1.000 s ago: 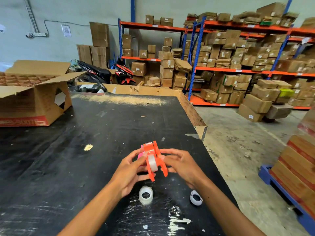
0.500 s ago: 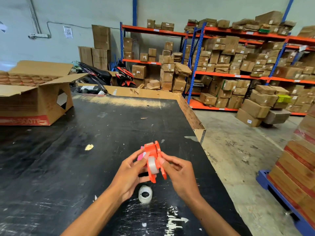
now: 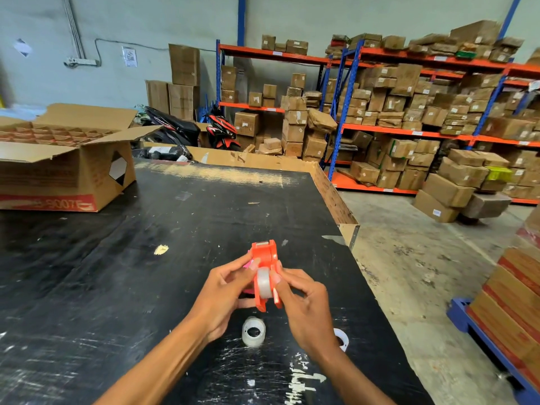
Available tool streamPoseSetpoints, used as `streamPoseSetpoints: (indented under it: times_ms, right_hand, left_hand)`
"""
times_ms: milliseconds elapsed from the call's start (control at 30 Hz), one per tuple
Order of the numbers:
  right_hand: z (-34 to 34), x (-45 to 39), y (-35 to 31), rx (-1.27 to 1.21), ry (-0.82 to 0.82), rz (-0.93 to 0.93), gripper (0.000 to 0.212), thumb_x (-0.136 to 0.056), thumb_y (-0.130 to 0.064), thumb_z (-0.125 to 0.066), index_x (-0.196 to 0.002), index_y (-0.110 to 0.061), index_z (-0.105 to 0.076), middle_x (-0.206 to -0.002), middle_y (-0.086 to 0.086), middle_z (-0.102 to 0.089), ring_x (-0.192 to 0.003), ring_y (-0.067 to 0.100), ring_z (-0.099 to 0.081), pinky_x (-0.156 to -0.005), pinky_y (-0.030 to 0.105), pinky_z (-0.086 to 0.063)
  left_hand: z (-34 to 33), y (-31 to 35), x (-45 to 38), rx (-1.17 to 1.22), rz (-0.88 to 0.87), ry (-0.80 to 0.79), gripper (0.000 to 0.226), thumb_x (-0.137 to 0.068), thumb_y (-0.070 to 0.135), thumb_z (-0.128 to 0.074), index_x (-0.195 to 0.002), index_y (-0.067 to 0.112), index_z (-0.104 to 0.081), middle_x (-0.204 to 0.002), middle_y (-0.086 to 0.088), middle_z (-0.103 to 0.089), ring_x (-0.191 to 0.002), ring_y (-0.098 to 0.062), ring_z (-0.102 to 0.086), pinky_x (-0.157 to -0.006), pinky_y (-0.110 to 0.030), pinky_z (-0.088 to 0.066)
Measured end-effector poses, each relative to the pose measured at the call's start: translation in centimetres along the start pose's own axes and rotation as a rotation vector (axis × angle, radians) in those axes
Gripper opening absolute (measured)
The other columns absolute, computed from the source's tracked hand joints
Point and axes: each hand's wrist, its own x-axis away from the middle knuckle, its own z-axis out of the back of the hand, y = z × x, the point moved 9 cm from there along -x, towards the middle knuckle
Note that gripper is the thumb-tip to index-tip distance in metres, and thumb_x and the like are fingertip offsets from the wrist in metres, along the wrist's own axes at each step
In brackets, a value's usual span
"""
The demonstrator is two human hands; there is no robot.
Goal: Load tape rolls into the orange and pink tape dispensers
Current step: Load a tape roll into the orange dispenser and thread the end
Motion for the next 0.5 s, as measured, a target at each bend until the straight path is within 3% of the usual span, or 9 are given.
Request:
streamPoseSetpoints:
  times_ms: [200, 300, 367, 500]
  right_hand:
    - [0.1, -1.4, -0.7, -0.047, -0.05, -0.063, 0.027, -0.088, -0.015, -0.065, -0.106, -0.035, -0.067, -0.089, -0.008, -0.078, -0.086, 0.007, -0.073, -0.069, 0.014, -0.055]
    - [-0.2, -2.2, -1.9, 0.035, -0.073, 0.0, 0.031, -0.092, -0.022, -0.061, -0.106, -0.049, -0.063, -0.097, -0.001, -0.077, -0.091, 0.011, -0.072, -0.075, 0.02, -0.057]
    - [-0.5, -2.3, -2.4, 0.113, -0.075, 0.053, 0.032, -0.093, -0.026, -0.059, -0.101, -0.056, -0.063, -0.1, 0.009, -0.073, -0.091, 0.017, -0.072, -0.079, 0.026, -0.058]
    - [-0.5, -2.2, -1.6, 0.137, -0.041, 0.084, 0.026, -0.093, -0.03, -0.057, -0.103, -0.053, -0.065, -0.098, 0.015, -0.072, -0.091, 0.02, -0.071, -0.08, 0.036, -0.057]
  left_hand:
    - [0.0, 0.7, -0.1, -0.053, -0.028, -0.004, 0.047, -0.08, 0.029, -0.066, -0.126, 0.021, -0.062, -0.103, -0.018, -0.075, -0.084, -0.028, -0.07, -0.059, -0.036, -0.059]
    - [-0.6, 1.4, -0.4, -0.096, -0.087, -0.019, 0.046, -0.08, 0.031, -0.065, -0.126, 0.026, -0.062, -0.092, -0.006, -0.078, -0.083, -0.02, -0.073, -0.062, -0.035, -0.061]
    - [-0.7, 2.1, -0.5, -0.124, -0.138, -0.02, 0.044, -0.081, 0.031, -0.064, -0.125, 0.028, -0.062, -0.099, -0.002, -0.078, -0.089, -0.015, -0.073, -0.065, -0.031, -0.061]
    - [-0.6, 2.6, -0.5, -0.182, -0.179, -0.03, 0.043, -0.083, 0.033, -0.062, -0.126, 0.03, -0.06, -0.106, 0.001, -0.077, -0.093, -0.011, -0.072, -0.067, -0.026, -0.06]
